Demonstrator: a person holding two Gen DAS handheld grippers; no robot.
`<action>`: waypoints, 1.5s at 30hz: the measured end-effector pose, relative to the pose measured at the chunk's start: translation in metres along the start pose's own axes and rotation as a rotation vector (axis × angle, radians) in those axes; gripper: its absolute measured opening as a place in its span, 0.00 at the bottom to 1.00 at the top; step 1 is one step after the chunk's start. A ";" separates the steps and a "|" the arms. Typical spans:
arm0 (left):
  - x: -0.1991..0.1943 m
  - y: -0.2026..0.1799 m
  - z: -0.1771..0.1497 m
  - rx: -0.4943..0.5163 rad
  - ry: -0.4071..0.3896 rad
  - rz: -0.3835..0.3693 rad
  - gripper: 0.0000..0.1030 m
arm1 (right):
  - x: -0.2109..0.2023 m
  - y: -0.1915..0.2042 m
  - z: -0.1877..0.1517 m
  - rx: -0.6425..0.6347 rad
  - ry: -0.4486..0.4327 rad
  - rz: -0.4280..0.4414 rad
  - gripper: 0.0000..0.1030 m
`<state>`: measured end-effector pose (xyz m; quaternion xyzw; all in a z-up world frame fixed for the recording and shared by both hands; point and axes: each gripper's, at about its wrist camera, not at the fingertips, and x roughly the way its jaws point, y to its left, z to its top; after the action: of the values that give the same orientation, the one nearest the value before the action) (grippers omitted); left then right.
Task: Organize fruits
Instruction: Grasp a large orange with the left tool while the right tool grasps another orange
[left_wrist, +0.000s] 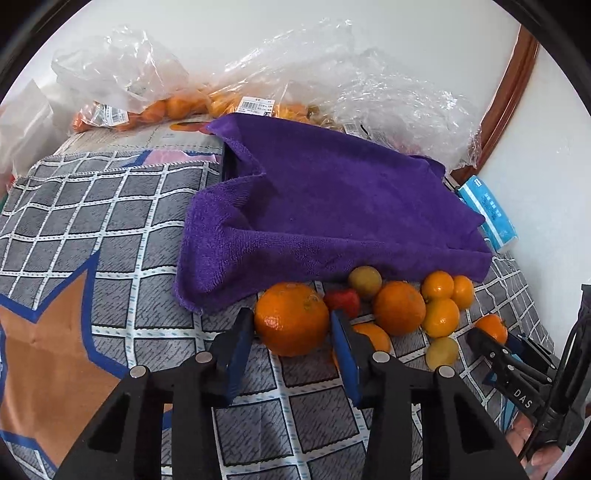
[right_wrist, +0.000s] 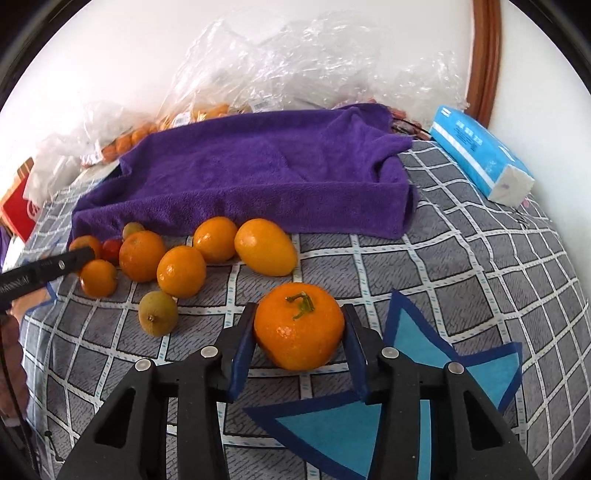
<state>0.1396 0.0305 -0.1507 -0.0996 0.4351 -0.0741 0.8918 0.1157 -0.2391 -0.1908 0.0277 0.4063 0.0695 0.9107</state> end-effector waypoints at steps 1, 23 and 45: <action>-0.003 0.000 -0.001 -0.001 -0.005 0.009 0.39 | 0.000 -0.002 0.000 0.008 0.002 0.008 0.43; -0.012 0.019 -0.022 -0.030 -0.057 0.158 0.52 | 0.002 0.002 -0.004 -0.012 0.010 -0.020 0.45; -0.021 0.033 -0.025 -0.130 -0.081 0.005 0.39 | -0.002 0.009 -0.006 -0.076 -0.003 0.005 0.43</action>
<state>0.1086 0.0646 -0.1578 -0.1591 0.4027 -0.0396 0.9005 0.1084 -0.2305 -0.1924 -0.0058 0.4018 0.0871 0.9116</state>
